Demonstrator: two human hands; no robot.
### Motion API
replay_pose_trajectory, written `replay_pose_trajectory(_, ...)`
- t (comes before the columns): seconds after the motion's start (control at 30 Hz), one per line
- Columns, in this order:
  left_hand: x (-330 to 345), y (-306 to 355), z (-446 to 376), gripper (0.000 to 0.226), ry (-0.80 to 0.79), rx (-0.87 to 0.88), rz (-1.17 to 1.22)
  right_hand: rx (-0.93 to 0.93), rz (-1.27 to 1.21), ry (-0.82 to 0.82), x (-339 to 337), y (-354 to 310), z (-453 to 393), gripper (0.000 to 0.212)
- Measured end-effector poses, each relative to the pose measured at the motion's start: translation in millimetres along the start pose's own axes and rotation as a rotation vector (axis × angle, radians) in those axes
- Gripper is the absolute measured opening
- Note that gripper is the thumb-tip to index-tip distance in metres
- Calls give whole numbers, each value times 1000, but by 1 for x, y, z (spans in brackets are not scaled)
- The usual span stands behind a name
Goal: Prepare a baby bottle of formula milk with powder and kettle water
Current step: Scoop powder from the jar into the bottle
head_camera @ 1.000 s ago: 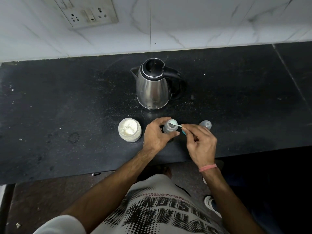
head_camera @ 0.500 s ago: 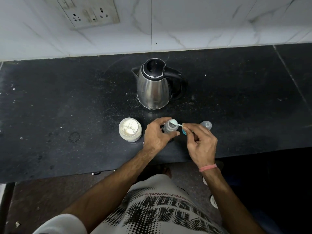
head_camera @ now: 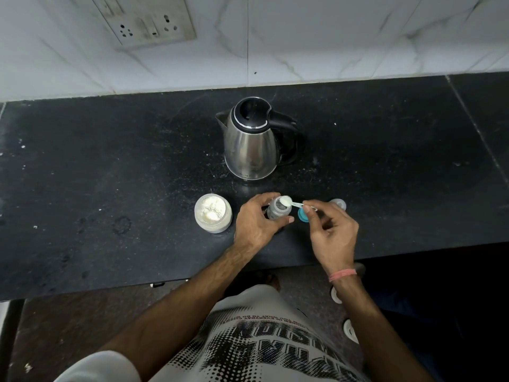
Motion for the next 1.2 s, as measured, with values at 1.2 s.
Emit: replay_pose_trajectory(1.2, 0, 3, 3, 72, 14, 51, -19, -275, 138, -63, 5, -12, 11, 22)
Point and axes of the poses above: each hand's wrist, its own z-axis away from the middle knuckle, its own x-axis out of the palm, y = z × x, the point moved 7 cm from there along -z, towards the middle knuckle, and after that the axes turned 14 degrees about -z, right-handed, at the moved point
